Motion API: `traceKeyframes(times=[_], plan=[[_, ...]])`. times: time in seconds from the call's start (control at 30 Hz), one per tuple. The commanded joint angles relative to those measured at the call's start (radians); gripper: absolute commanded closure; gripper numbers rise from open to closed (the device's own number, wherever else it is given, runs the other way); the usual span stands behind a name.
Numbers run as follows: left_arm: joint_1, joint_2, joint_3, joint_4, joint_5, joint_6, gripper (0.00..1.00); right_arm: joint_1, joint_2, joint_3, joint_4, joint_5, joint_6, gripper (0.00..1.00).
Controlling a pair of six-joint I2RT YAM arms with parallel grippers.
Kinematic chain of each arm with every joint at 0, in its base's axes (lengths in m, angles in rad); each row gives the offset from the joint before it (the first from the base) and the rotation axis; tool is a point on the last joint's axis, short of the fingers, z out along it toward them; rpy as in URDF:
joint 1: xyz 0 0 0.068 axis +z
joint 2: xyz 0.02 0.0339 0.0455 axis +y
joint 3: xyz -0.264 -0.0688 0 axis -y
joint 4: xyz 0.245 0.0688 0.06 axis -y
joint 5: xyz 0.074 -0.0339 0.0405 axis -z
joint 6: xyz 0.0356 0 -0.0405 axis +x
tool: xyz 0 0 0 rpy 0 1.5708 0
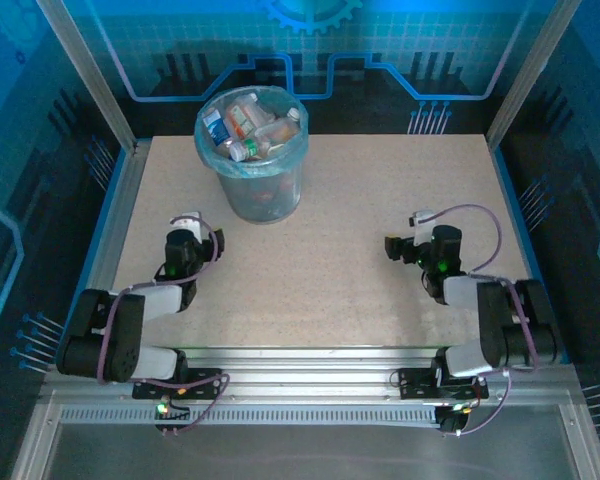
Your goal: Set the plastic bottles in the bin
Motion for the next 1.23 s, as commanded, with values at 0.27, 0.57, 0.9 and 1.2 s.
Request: traceKeyframes(times=[0.27, 0.57, 0.9, 1.2], plan=[[0.050, 0.155, 0.018, 0.228, -0.019, -0.001, 0.01, 0.019, 0.041, 0.049, 0.100, 0.096, -0.007, 0.00], [0.033, 0.171, 0.027, 0.243, -0.014, 0.031, 0.01, 0.020, 0.041, 0.049, 0.097, 0.097, -0.006, 0.00], [0.023, 0.170, 0.036, 0.229, 0.013, 0.049, 0.01, 0.023, 0.042, 0.050, 0.096, 0.106, -0.009, 0.00], [-0.002, 0.172, 0.019, 0.267, -0.042, 0.068, 0.01, 0.031, 0.041, 0.049, 0.097, 0.118, -0.013, 0.00]])
